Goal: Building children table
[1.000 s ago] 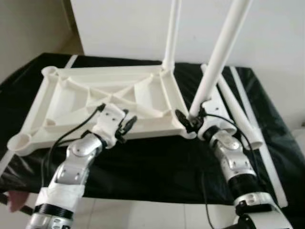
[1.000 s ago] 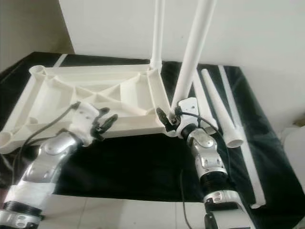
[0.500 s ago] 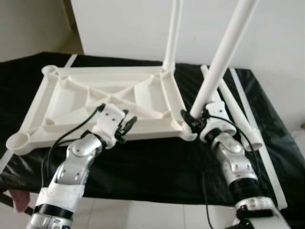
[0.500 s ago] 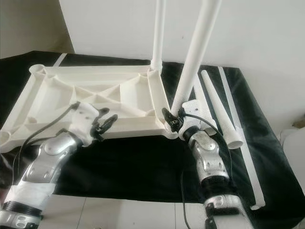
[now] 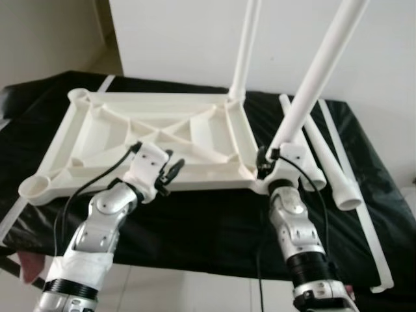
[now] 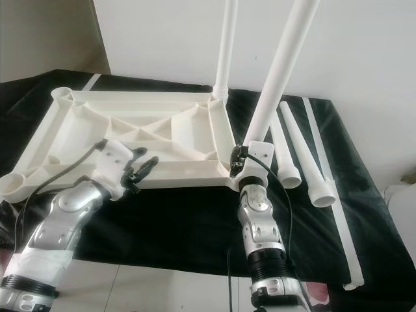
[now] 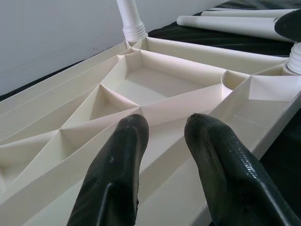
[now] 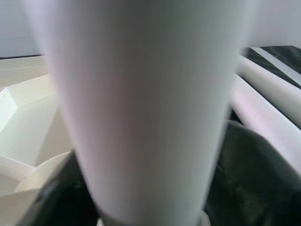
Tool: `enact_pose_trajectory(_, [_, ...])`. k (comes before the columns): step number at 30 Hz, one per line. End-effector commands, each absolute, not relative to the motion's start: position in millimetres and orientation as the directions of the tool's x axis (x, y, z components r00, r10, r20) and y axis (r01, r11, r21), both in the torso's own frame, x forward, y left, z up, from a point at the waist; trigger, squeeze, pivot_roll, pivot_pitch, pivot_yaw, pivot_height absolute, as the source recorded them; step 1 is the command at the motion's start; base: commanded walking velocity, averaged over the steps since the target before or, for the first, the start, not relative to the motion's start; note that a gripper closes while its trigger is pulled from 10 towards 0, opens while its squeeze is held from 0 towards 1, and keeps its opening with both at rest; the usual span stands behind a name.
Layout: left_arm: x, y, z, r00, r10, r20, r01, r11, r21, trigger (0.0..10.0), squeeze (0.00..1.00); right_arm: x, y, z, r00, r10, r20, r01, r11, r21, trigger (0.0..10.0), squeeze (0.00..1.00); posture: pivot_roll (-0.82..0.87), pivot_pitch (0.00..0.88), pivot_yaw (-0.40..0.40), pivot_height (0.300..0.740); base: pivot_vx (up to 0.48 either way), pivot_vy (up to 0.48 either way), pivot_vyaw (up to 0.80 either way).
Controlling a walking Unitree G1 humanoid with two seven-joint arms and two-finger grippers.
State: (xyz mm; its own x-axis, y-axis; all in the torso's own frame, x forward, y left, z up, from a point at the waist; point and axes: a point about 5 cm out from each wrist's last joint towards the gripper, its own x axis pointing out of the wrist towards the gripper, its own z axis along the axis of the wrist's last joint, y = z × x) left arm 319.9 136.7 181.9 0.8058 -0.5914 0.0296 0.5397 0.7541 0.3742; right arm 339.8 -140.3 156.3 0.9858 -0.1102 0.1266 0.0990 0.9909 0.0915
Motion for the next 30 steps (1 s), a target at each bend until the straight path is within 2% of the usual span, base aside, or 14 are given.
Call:
enact_pose_trajectory(1, [320, 141, 182, 0.827, -0.561, 0.035, 0.505, 0.770, 0.390, 10.0, 0.00, 337, -146, 153, 0.983, -0.134, 0.124, 0.122, 0.987, 0.100, 10.0, 1.00, 0.00, 0.065, -0.054, 0.740, 0.000, 0.000, 0.00])
enact_pose_trajectory(6, [320, 144, 184, 0.836, -0.548, 0.044, 0.489, 0.778, 0.393, 10.0, 0.00, 322, -150, 155, 0.975, -0.150, 0.163, 0.137, 0.987, 0.089, 10.0, 1.00, 0.00, 0.073, -0.051, 0.740, 0.000, 0.000, 0.00])
enact_pose_trajectory(7, [321, 145, 184, 0.840, -0.541, 0.048, 0.483, 0.785, 0.389, 10.0, 0.00, 317, -151, 154, 0.974, -0.144, 0.178, 0.130, 0.988, 0.090, 10.0, 0.00, 0.00, 0.078, -0.051, 0.740, 0.000, 0.000, 0.00])
enact_pose_trajectory(16, [326, 153, 190, 0.869, -0.487, 0.089, 0.432, 0.833, 0.345, 10.0, 0.00, 288, -147, 141, 0.971, -0.076, 0.226, 0.062, 0.996, 0.069, 10.0, 0.00, -0.01, 0.095, -0.043, 0.740, 0.000, 0.000, 0.00])
enact_pose_trajectory(17, [328, 156, 193, 0.875, -0.472, 0.108, 0.420, 0.850, 0.317, 10.0, 1.00, 284, -147, 137, 0.974, -0.072, 0.217, 0.059, 0.996, 0.067, 10.0, 0.00, -0.02, 0.100, -0.036, 0.740, 0.000, 0.000, 0.00])
enact_pose_trajectory(30, [330, 159, 205, 0.873, -0.457, 0.173, 0.385, 0.861, 0.333, 10.0, 1.00, 274, -148, 133, 0.978, -0.070, 0.194, 0.061, 0.997, 0.052, 10.0, 0.00, -0.04, 0.115, -0.020, 0.740, 0.000, 0.000, 0.00])
